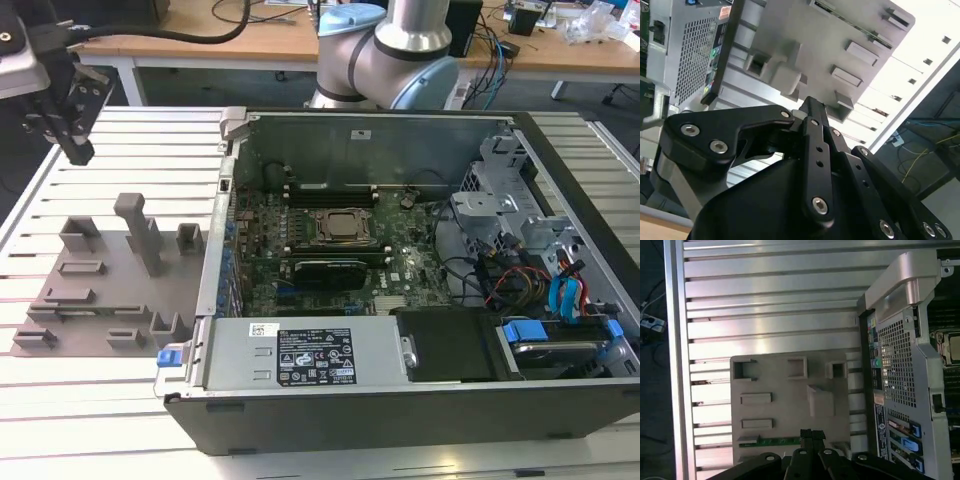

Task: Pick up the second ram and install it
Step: 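Reach for the second ram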

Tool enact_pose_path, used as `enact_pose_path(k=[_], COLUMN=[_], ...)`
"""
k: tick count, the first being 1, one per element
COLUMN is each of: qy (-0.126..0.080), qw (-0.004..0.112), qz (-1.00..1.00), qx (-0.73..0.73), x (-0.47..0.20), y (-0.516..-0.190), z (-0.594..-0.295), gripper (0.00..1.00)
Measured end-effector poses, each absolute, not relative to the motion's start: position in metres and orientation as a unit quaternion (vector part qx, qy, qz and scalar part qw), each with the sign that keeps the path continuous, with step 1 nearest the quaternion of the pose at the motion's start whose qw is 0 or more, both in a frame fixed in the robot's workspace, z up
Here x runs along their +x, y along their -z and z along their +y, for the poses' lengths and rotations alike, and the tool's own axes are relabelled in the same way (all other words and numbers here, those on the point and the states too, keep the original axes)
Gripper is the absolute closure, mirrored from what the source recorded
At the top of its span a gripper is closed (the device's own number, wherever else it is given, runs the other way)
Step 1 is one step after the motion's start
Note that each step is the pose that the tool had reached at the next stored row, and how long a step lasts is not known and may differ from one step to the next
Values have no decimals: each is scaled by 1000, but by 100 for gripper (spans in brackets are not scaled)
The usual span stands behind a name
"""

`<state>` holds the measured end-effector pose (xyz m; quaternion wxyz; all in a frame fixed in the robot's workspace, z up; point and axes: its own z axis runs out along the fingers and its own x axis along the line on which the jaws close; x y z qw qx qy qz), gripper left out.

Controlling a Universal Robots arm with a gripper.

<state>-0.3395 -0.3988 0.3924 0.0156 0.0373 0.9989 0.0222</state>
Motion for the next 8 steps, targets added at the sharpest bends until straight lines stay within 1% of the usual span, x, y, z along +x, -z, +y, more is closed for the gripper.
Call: enact_pose_path(k=[4,8], qy=[-22,-22], qw=[16,16], qz=[999,999], qx=[37,37], x=[-369,-373], y=[-392,-392], z=[-399,-400], gripper=[90,90])
